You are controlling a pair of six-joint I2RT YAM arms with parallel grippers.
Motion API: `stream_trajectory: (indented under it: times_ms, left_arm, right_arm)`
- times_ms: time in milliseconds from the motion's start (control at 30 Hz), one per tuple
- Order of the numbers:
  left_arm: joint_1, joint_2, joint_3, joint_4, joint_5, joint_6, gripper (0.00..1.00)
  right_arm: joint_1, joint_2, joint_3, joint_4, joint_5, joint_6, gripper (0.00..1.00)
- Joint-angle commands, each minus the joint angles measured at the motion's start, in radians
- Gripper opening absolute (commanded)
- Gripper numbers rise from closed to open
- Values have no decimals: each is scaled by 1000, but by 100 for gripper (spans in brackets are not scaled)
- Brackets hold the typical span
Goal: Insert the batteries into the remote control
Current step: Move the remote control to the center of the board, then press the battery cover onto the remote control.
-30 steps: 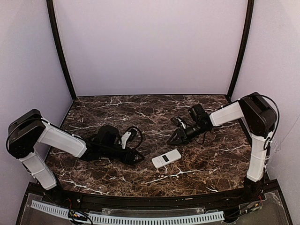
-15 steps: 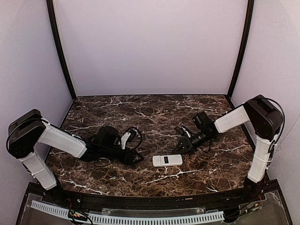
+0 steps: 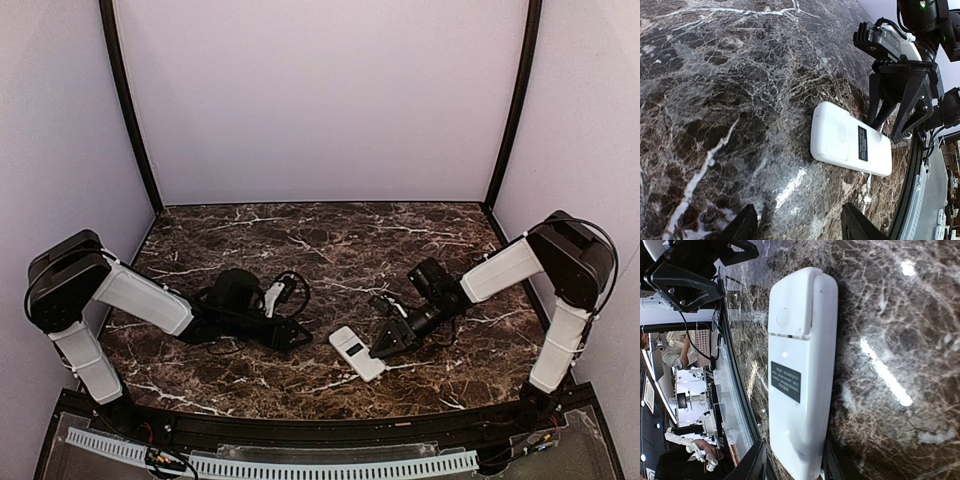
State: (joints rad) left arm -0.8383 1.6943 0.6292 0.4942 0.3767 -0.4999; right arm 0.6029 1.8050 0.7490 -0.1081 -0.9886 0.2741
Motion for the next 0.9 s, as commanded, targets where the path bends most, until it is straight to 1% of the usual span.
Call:
stream_trajectory:
  times_ms: [0, 200, 533, 700, 867]
  left_arm:
    - [-6, 36, 46, 29, 48, -16, 57]
    - [-14, 90, 120, 16, 69, 4, 56]
    - [-25, 184, 215, -30, 106, 11, 55]
    - [-33, 212, 242, -55, 114, 14, 54]
    - [-37, 233, 260, -75, 116, 16, 52]
  right_arm:
    - [7, -22, 24, -32, 33, -16, 38]
    - [-14, 11, 121, -31, 62, -8, 37]
    - [-37, 100, 249, -24, 61, -1, 30]
    - [-30, 126, 263, -2, 25, 8, 27]
    - [-12, 152, 268, 6, 21, 6, 26]
